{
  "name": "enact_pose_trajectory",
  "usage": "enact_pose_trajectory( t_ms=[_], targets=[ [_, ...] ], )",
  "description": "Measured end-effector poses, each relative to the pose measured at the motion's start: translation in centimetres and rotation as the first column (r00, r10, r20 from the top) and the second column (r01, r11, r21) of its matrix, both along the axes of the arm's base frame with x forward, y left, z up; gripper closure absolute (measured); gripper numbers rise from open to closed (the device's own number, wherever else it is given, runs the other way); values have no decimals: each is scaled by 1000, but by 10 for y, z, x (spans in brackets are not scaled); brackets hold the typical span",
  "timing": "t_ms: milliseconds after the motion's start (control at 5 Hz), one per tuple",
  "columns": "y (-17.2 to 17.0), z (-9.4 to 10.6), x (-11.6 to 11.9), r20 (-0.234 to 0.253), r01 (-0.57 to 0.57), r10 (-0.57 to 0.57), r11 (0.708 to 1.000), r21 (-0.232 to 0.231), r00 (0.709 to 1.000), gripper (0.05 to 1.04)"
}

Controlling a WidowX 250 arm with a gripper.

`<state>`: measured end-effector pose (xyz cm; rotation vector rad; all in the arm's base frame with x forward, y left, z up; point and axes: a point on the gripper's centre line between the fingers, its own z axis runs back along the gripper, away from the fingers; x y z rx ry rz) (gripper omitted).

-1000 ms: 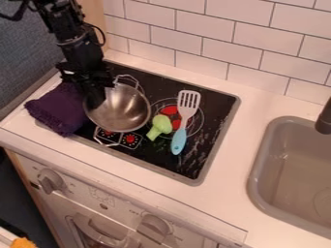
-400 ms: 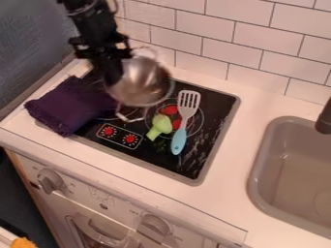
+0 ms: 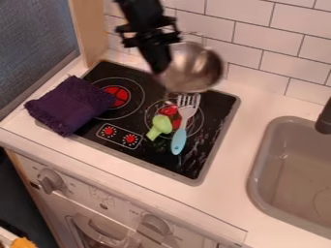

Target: Put the silver pot between the stove and the sink

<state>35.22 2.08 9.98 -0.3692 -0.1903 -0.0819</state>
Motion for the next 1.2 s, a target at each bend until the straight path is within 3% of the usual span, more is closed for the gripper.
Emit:
enact_pose_trajectory(
  t_ms=[200, 600, 1200],
  targets=[
    [-30, -8, 16, -10, 67, -67, 998, -4, 998, 1014],
    [-69, -48, 44, -69, 130, -130, 992, -2, 989, 1015],
    [-81, -80, 59, -115, 144, -147, 989, -32, 982, 1014]
  ],
)
